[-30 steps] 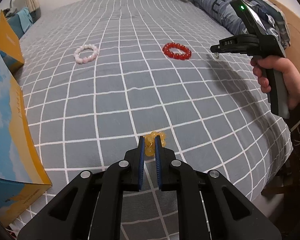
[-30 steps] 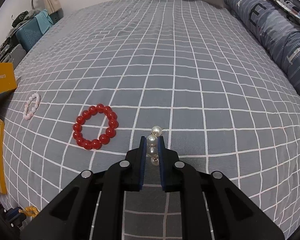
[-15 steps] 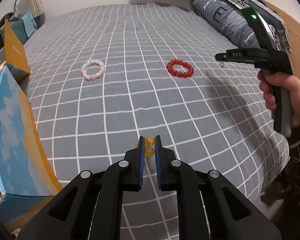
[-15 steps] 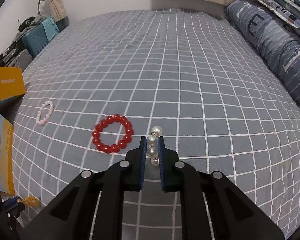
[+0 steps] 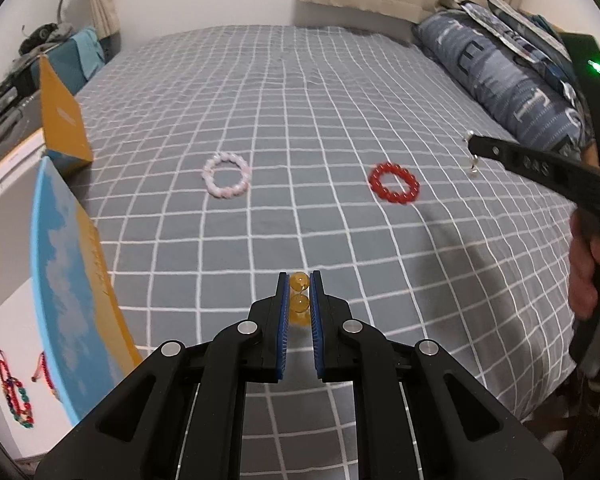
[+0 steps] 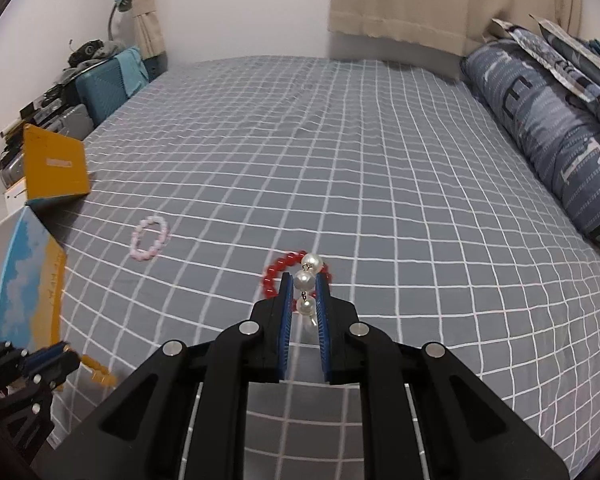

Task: Organize jewelry
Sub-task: 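Lift the amber bracelet and pearl strand and carry both over the box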

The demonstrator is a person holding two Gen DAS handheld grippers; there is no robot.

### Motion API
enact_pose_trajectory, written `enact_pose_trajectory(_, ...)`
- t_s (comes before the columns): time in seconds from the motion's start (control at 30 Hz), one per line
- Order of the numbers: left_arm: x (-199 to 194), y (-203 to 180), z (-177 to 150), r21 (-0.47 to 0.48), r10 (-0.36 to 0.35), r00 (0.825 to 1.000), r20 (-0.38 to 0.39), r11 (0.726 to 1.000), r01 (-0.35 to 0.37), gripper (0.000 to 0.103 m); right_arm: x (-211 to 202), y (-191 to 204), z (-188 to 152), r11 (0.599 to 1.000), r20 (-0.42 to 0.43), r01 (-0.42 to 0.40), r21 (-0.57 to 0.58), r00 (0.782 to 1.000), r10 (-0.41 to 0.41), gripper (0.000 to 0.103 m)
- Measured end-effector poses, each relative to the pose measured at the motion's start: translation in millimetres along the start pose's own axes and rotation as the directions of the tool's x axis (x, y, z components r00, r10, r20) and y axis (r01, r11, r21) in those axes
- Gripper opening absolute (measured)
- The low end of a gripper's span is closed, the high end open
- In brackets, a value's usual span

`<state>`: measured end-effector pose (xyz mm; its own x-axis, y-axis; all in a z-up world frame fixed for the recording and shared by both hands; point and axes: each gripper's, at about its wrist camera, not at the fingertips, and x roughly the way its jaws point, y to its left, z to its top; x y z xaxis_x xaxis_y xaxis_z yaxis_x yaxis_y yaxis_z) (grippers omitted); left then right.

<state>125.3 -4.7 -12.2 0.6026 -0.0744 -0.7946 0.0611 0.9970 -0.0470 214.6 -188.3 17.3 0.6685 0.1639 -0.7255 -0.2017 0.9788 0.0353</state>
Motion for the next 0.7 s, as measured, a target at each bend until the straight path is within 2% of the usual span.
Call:
enact_pose_trajectory(0.4,-31,33,27,-0.044,0.093,0.994,0.055,0.995,-0.091,0.009,-31,64,8,0.997,0.04,-0.064,-0.043,0.997,0.066,0.011)
enact_pose_trajectory(0.7,-68,91,38,-0.139,0.179,0.98,0.086,0.976,-0.166,0.009,-48,131,23,0.984,0.059,-0.125,-0.124,0.989,0.133,0.011)
